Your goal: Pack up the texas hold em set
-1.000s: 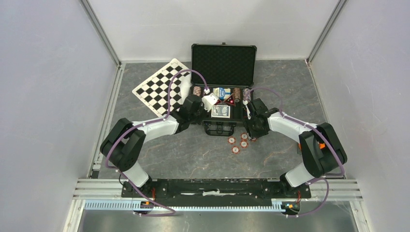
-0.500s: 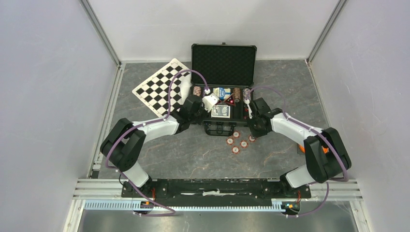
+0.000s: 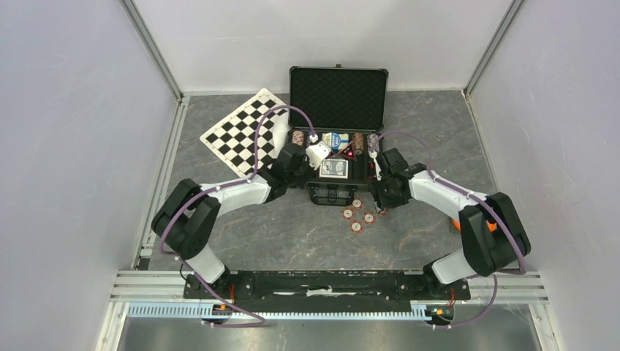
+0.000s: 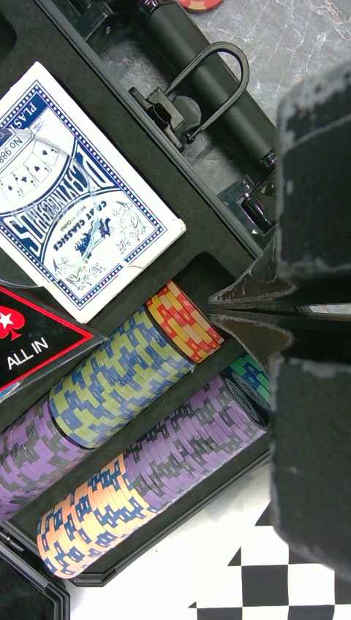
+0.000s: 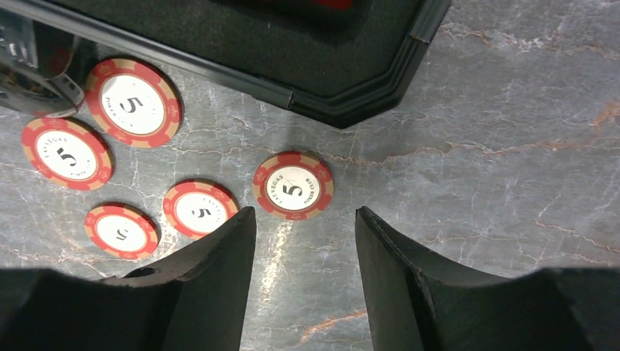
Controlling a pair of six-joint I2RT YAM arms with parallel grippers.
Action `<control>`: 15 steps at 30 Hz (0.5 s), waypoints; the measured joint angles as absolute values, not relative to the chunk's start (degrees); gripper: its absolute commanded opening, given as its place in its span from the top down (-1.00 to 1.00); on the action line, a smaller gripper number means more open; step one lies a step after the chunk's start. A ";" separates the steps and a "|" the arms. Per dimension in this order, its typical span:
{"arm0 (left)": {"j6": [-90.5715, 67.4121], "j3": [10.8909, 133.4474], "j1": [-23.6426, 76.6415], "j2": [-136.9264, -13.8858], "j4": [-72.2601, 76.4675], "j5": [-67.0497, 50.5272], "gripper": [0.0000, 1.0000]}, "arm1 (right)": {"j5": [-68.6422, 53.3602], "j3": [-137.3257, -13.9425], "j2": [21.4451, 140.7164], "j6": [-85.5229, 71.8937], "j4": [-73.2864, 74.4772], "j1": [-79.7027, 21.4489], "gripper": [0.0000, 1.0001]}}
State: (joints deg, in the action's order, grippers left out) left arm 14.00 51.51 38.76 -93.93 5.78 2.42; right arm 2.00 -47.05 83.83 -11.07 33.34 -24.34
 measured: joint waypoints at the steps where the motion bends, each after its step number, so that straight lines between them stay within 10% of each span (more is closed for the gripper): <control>1: 14.00 51.51 38.76 -93.93 5.78 2.42 0.86 | 2.00 -47.13 84.42 -11.07 33.23 -24.34 -0.17; 15: 14.00 51.51 38.79 -94.02 5.74 2.35 0.86 | 2.22 -48.16 88.88 -11.64 31.66 -25.54 -0.05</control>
